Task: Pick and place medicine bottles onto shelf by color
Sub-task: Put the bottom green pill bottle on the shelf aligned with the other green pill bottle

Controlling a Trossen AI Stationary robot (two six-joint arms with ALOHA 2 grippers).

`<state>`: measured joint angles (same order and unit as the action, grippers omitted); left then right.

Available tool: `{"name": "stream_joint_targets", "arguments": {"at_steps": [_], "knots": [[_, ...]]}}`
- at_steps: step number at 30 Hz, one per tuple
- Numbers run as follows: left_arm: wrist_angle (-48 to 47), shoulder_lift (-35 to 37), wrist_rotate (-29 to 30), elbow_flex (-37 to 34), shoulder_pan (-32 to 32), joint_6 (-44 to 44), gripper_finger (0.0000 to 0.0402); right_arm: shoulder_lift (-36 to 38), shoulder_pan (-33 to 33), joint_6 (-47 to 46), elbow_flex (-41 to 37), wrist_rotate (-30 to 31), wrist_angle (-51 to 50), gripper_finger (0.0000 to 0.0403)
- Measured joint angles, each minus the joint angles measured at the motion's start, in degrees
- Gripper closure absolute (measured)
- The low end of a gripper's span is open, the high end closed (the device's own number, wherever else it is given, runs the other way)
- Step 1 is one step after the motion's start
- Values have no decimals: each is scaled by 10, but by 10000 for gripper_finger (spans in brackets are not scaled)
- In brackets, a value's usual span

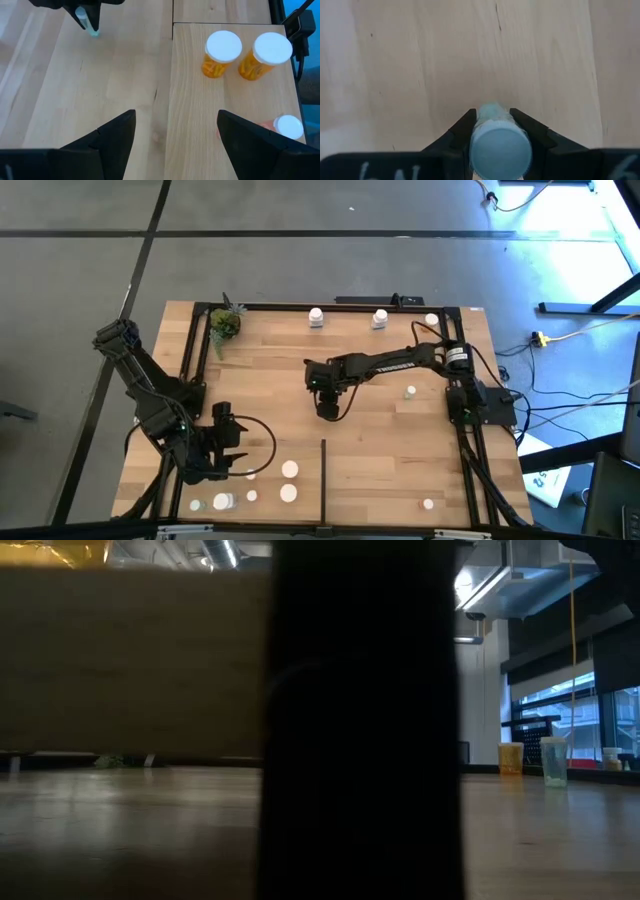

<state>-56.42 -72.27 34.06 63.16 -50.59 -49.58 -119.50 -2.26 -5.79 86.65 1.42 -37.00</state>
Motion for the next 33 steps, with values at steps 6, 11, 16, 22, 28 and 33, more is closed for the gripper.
{"name": "stream_joint_targets", "arguments": {"at_steps": [6,11,16,22,28,33], "knots": [[0,0,0,0,0,0,128,0,0,-2,0,0,0,293],[0,0,0,0,0,0,128,0,0,-13,0,0,0,289],[0,0,0,0,0,0,128,0,0,-30,0,0,1,281],[0,0,0,0,0,0,128,0,0,-29,0,0,1,254],[0,0,0,0,0,0,128,0,0,-28,0,0,1,213],[0,0,0,0,0,1,128,0,0,-29,3,0,4,191]]}}
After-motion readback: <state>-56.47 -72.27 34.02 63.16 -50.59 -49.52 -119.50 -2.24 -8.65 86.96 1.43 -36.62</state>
